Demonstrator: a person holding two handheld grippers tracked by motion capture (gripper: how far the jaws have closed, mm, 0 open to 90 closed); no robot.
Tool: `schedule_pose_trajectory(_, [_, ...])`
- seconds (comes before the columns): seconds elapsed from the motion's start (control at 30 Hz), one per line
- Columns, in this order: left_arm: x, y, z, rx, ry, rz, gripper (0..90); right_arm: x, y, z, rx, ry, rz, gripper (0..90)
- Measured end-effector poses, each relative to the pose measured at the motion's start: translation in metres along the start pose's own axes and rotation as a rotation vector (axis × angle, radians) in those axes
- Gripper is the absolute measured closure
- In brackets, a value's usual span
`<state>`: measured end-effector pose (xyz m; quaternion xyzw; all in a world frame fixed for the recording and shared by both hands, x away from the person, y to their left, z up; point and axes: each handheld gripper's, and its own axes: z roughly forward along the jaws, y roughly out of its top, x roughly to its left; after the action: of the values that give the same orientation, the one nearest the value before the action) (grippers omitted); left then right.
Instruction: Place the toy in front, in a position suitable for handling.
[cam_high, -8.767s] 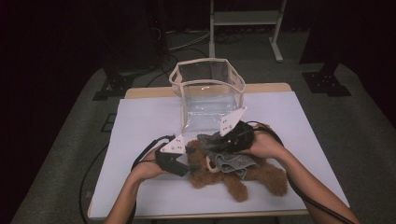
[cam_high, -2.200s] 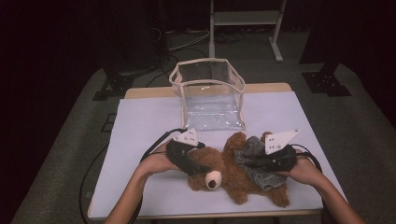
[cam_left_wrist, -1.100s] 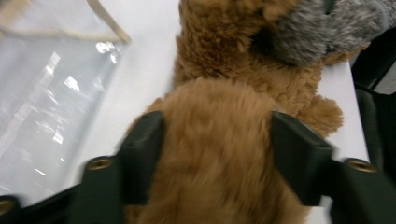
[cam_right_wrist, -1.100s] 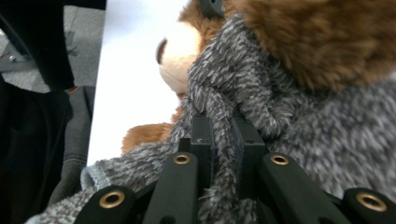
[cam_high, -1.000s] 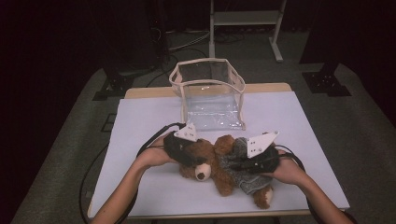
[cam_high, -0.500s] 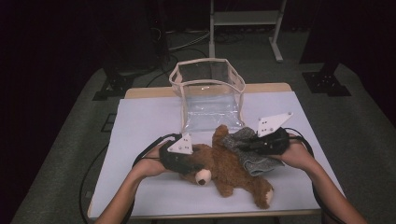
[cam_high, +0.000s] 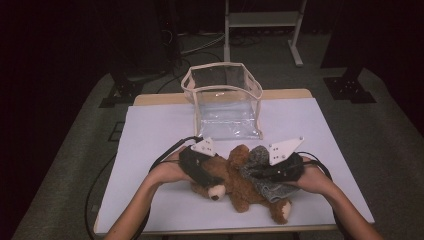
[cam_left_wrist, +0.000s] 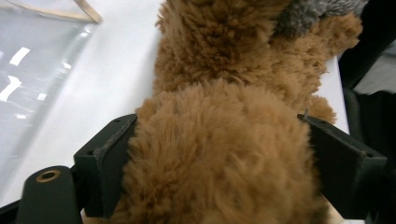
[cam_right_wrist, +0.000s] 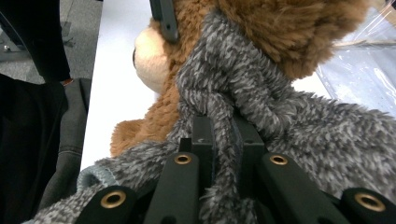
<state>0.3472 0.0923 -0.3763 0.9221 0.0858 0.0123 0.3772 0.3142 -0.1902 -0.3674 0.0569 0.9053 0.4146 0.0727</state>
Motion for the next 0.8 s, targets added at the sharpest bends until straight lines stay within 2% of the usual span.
schedule_pose_trajectory(0.1, [0.000, -0.002, 0.001, -0.004, -0.003, 0.003, 41.9, -0.002, -0.001, -0.001, -0.013, 0.001, 0.008, 81.0])
schedule_pose_trajectory(0.13, [0.001, -0.001, -0.003, -0.024, 0.038, 0.016, 48.7, -0.005, -0.002, -0.002, -0.028, -0.009, 0.015, 80.9])
schedule_pose_trajectory(0.17, [0.001, -0.001, -0.003, -0.024, 0.038, 0.016, 52.4, -0.005, -0.002, -0.002, -0.028, -0.009, 0.015, 80.9])
schedule_pose_trajectory(0.2, [0.001, 0.000, -0.005, -0.028, 0.056, 0.016, 54.7, -0.010, -0.001, -0.005, -0.049, -0.028, 0.028, 80.9])
schedule_pose_trajectory(0.33, [0.004, 0.006, -0.012, -0.055, 0.124, 0.048, 57.7, -0.019, 0.004, -0.010, -0.061, -0.044, 0.044, 81.0])
schedule_pose_trajectory(0.47, [0.010, 0.020, -0.026, -0.056, 0.196, 0.097, 58.5, -0.029, 0.019, -0.012, -0.056, -0.042, 0.031, 81.0])
schedule_pose_trajectory(0.5, [0.010, 0.020, -0.026, -0.056, 0.196, 0.097, 58.4, -0.029, 0.019, -0.012, -0.056, -0.042, 0.031, 81.0])
schedule_pose_trajectory(0.53, [0.011, 0.022, -0.033, -0.069, 0.209, 0.112, 58.2, -0.031, 0.024, -0.009, -0.045, -0.030, 0.020, 80.9])
schedule_pose_trajectory(0.6, [0.009, 0.016, -0.034, -0.084, 0.192, 0.129, 57.0, -0.030, 0.027, -0.003, -0.017, -0.009, 0.000, 80.9])
schedule_pose_trajectory(0.67, [0.007, 0.011, -0.033, -0.079, 0.192, 0.145, 55.9, -0.029, 0.027, -0.002, -0.004, -0.004, -0.016, 80.9])
schedule_pose_trajectory(0.8, [0.001, -0.012, -0.031, -0.127, 0.180, 0.127, 55.6, -0.035, 0.025, -0.009, -0.021, -0.029, 0.005, 80.9])
